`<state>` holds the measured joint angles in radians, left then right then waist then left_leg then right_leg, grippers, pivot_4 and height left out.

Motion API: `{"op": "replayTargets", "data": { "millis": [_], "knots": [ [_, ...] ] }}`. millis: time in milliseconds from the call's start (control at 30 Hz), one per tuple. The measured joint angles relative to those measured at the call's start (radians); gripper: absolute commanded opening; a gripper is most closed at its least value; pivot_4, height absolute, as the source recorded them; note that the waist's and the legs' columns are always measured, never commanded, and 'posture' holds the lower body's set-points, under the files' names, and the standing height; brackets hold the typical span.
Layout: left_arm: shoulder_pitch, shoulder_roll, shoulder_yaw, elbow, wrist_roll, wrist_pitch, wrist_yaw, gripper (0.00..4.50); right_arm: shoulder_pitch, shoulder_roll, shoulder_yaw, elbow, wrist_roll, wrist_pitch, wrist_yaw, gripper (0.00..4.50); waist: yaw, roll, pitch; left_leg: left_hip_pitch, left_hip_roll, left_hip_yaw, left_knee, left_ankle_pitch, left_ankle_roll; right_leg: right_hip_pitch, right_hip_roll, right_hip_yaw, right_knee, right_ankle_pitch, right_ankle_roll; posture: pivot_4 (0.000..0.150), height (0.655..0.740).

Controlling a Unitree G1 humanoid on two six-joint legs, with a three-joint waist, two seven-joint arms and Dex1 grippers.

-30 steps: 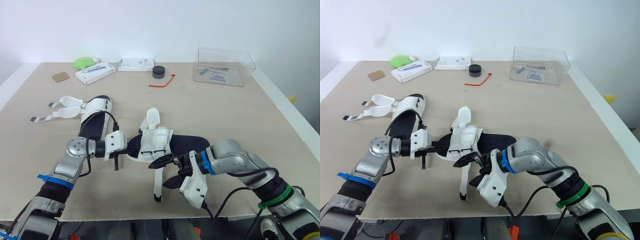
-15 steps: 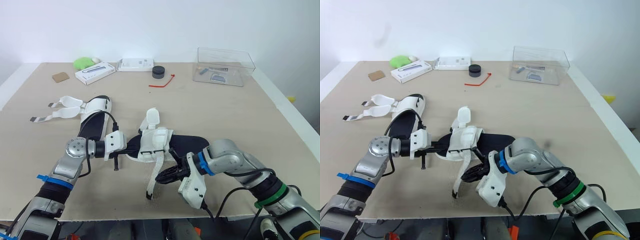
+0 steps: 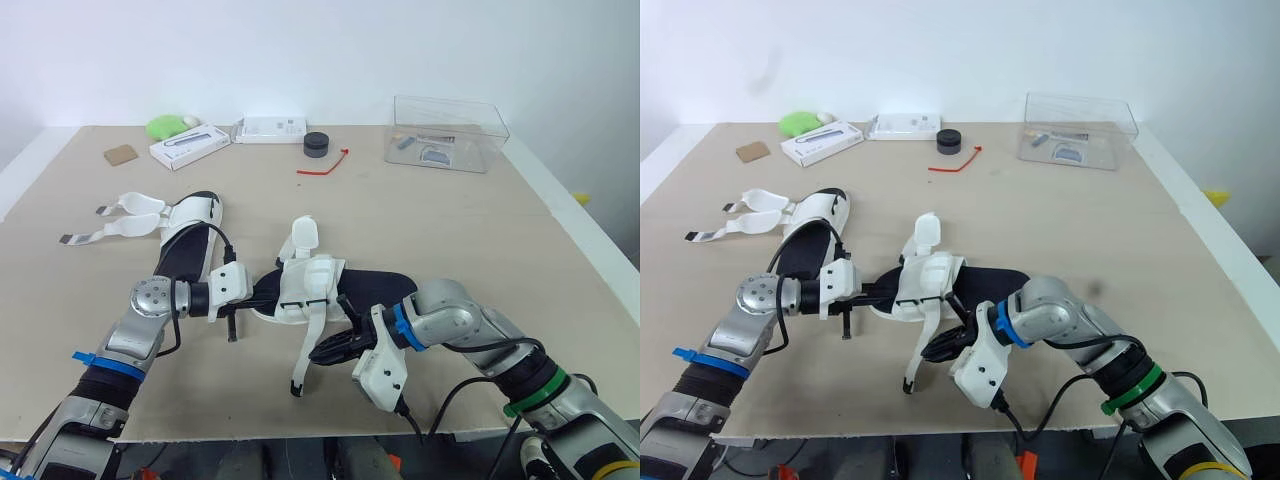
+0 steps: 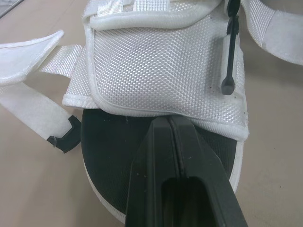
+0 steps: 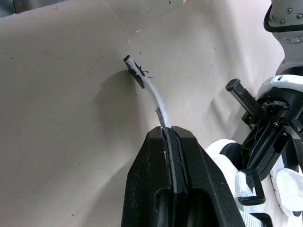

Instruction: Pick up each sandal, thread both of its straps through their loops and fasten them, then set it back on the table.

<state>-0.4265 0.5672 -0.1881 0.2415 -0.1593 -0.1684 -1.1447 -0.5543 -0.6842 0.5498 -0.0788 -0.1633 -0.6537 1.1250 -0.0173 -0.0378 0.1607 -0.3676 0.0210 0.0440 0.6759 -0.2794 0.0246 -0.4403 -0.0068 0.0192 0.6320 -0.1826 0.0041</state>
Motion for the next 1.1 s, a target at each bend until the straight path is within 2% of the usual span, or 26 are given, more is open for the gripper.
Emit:
{"op": "replayTargets", "data": {
  "millis": [267,533,667,700,733,767,1000,1100],
  "knots": [
    [-0.002,0.000,-0.001,0.002,0.000,0.000,0.000,0.00,0.014,0.009,-0.009,0.005,0.046,0.029,-0.007,0.09,0.000,0.000,0.000,0.000,0.000,0.000,0.000,0.000,0.000,0.000,0.000,0.000,0.000,0.000,0.000,0.150,0.7400],
    [-0.008,0.000,-0.001,0.010,0.000,0.000,-0.001,0.00,0.039,0.030,-0.091,-0.115,0.239,0.290,-0.015,0.09,0.000,0.000,0.000,0.000,0.000,0.000,0.000,0.000,-0.001,0.000,0.000,0.000,0.000,0.001,-0.001,0.150,0.7400],
    [-0.009,-0.002,-0.002,0.013,0.000,-0.001,-0.001,0.00,0.036,0.009,-0.096,-0.132,0.236,0.310,0.008,0.09,0.000,0.000,0.000,0.000,0.000,0.000,0.000,0.001,-0.001,0.000,0.000,0.000,0.000,0.001,0.000,0.150,0.7400],
    [-0.009,-0.002,-0.003,0.013,0.000,-0.001,-0.001,0.00,0.036,-0.006,-0.097,-0.132,0.235,0.315,0.021,0.64,0.000,0.000,0.000,0.000,0.000,0.000,0.000,0.001,-0.001,0.000,0.000,0.000,0.000,0.001,0.000,0.150,0.7400],
    [-0.009,-0.002,-0.003,0.014,0.000,-0.001,-0.002,0.00,0.036,-0.009,-0.097,-0.132,0.236,0.319,0.027,0.79,0.000,0.000,0.000,0.000,0.000,0.000,0.000,0.001,-0.001,0.000,0.000,0.000,0.000,0.001,0.000,0.150,0.7400],
    [-0.009,-0.002,-0.003,0.014,0.000,-0.001,-0.002,0.00,0.036,-0.011,-0.097,-0.132,0.236,0.321,0.033,1.20,0.000,0.000,0.000,0.000,0.000,0.000,0.000,0.001,-0.001,0.000,0.000,0.000,0.000,0.001,0.000,0.150,0.7400],
    [-0.010,-0.002,-0.003,0.019,0.000,-0.004,-0.001,0.00,0.012,-0.036,-0.091,-0.129,0.124,0.182,0.069,4.49,0.000,0.000,0.000,0.000,0.000,0.000,0.000,0.001,-0.001,0.000,0.000,0.000,0.000,0.001,0.000,0.150,0.7400],
    [-0.011,-0.003,-0.004,0.021,0.000,-0.005,-0.001,0.00,-0.013,-0.009,-0.077,-0.129,0.073,0.150,0.066,4.49,0.000,0.000,0.000,0.001,0.000,0.000,0.001,0.001,-0.001,0.000,0.001,0.000,0.001,0.001,0.000,0.150,0.7400]
  ]
}}
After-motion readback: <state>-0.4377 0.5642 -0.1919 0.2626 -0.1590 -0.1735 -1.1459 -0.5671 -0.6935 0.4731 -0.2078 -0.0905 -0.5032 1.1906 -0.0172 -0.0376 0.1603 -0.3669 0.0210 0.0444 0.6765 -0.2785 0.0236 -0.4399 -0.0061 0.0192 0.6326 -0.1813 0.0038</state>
